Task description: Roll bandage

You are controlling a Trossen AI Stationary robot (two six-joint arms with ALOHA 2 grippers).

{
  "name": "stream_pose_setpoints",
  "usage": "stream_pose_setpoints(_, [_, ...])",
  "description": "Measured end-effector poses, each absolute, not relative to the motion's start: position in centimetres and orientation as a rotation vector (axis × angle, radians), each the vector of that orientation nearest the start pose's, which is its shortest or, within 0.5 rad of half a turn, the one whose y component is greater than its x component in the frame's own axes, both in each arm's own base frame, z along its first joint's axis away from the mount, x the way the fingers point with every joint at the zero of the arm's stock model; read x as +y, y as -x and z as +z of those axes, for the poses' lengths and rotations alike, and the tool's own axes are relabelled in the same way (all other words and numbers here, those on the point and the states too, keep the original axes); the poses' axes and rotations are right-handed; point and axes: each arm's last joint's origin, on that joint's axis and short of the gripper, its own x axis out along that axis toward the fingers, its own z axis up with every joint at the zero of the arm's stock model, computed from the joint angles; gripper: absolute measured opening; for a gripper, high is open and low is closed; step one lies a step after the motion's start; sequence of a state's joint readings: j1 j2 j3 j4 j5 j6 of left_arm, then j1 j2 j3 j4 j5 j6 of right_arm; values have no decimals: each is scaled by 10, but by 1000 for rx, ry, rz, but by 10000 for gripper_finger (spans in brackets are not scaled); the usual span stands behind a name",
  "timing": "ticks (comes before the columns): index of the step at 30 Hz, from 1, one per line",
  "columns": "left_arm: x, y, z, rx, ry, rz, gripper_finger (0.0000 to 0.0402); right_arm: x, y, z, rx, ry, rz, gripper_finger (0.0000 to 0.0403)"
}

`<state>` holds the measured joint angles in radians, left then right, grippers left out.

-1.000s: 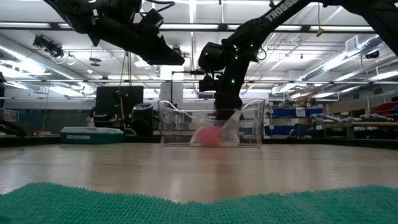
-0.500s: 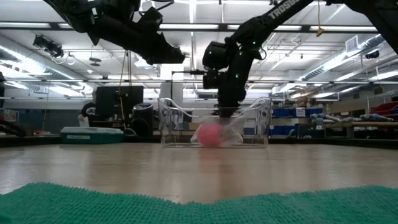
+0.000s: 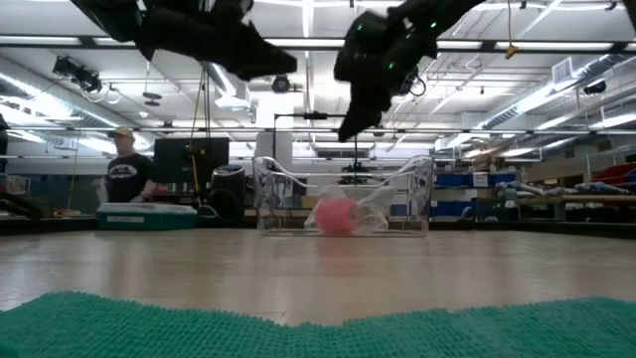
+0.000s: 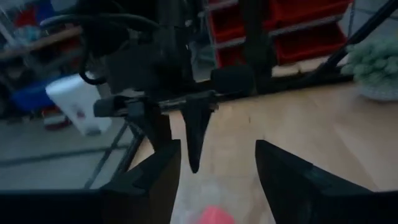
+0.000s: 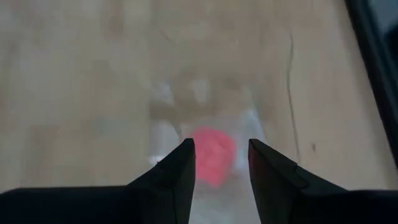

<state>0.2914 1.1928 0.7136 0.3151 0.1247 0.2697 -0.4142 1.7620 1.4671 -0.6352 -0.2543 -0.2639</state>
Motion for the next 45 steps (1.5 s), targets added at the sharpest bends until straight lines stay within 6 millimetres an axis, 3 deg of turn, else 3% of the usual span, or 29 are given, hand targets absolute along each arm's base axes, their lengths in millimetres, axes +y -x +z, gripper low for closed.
stream_pose_setpoints(4, [59,-235,269,131,-263,183,213,-130,-328,287,767,-22,-94,127])
stream_pose_setpoints(8, [50,-203,254,78,-236,292,213,-105,-295,290,641,2,-177,118])
stream_pose_setpoints(15, [37,-164,228,56,-146,409,213,-49,-237,259,441,36,-336,111])
stream_pose_setpoints(20, [28,-158,219,121,-157,494,213,-22,-201,229,304,16,-426,109])
stream_pose_setpoints(24, [22,-158,216,158,-184,525,213,-10,-180,206,293,-21,-464,109])
stream_pose_setpoints(33, [10,-158,210,217,-192,458,213,11,-159,180,258,-18,-481,109])
stream_pose_setpoints(40, [3,-152,195,362,-161,407,213,22,-150,166,290,8,-413,107])
stream_pose_setpoints(45, [-5,-150,190,408,-125,297,213,27,-145,156,304,-21,-379,107])
